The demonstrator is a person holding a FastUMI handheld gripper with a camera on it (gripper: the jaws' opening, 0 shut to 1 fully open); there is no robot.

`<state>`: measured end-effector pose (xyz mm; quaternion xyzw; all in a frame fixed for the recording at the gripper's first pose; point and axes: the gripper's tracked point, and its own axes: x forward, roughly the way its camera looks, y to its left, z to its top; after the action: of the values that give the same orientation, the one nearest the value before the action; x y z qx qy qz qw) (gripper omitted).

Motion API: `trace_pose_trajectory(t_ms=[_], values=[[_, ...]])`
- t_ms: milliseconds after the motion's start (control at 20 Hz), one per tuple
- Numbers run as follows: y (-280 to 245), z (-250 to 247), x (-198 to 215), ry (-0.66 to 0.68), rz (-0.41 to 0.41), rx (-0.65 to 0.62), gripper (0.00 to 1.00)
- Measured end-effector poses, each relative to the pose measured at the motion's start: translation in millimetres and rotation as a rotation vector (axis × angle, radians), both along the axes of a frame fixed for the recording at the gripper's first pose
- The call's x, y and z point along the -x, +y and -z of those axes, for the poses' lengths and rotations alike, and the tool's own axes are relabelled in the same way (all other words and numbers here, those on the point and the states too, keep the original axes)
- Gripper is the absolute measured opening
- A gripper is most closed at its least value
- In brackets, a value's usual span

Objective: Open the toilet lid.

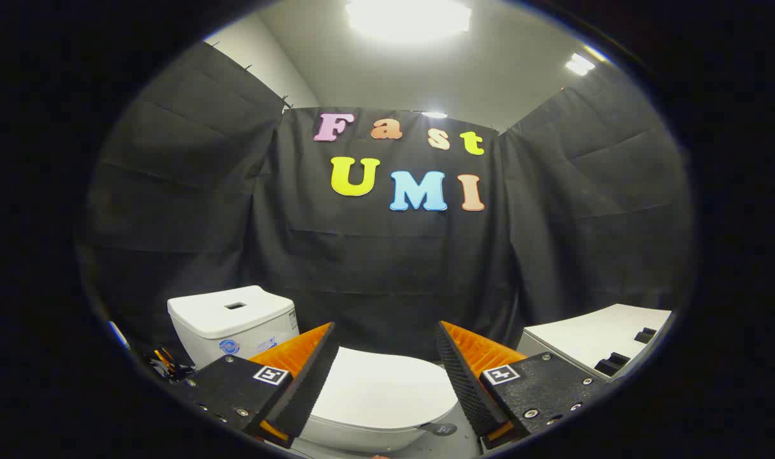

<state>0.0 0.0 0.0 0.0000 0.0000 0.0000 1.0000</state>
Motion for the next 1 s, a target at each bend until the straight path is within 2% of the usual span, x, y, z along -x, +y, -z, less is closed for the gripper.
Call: trace_pose_trajectory(t_ms=[1000], values=[[-15.5,-4.7,4.0,-0.021,0.036,-0.044,0.94]])
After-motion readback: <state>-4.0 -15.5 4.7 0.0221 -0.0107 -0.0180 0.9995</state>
